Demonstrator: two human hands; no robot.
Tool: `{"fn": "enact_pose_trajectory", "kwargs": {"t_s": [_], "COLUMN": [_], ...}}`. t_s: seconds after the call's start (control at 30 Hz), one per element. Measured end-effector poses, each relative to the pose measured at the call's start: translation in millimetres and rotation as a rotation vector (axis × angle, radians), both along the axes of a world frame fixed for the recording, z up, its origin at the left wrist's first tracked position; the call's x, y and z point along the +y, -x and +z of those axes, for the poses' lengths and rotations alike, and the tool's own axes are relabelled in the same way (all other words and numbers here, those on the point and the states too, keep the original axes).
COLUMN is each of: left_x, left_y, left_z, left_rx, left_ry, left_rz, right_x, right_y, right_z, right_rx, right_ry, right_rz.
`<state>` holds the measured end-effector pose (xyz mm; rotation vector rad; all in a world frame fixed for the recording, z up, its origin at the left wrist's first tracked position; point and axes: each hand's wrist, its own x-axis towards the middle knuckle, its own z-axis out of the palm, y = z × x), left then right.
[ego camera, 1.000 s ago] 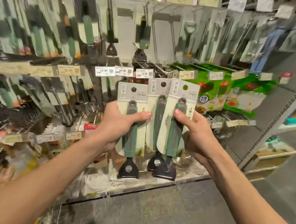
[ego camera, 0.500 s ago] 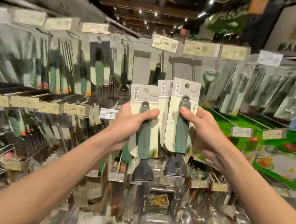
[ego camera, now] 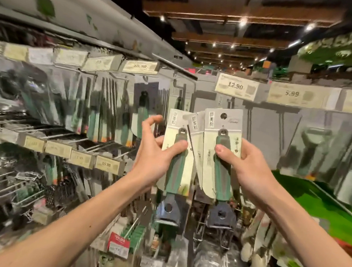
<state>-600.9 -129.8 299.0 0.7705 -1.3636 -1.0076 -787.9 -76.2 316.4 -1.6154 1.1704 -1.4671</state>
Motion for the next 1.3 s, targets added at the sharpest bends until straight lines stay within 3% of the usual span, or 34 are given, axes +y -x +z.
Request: {"fn": "enact_pose_trajectory", "kwargs": {"t_s": [0.17, 0.4, 0.6, 0.9, 1.3], "left_x": [-37, -72, -87, -109, -136], "left_y": [3, 8, 10, 19, 15], "left_z": [10, 31, 38, 43, 51], "left_rx": [-0.137, -0.054, -0.1, -0.324, -0.512], "left_ry": [0.268, 0.387, 0.435, 0.077, 0.008], "left_rz": [0.219, 0.333, 0.383, 0.351, 0.185], "right_x": [-39, -68, -78, -88, -87], "right_y": [8, 9, 6, 6, 1], "right_z": [9, 19, 17, 13, 0], "right_rx": [0.058, 0.056, 0.07, 0.036, -0.041], "right_ry": [0.052, 0.098, 0.125, 0.134, 0.05], "right_rz": [0.005, 0.08, 0.146, 0.121, -0.074]}}
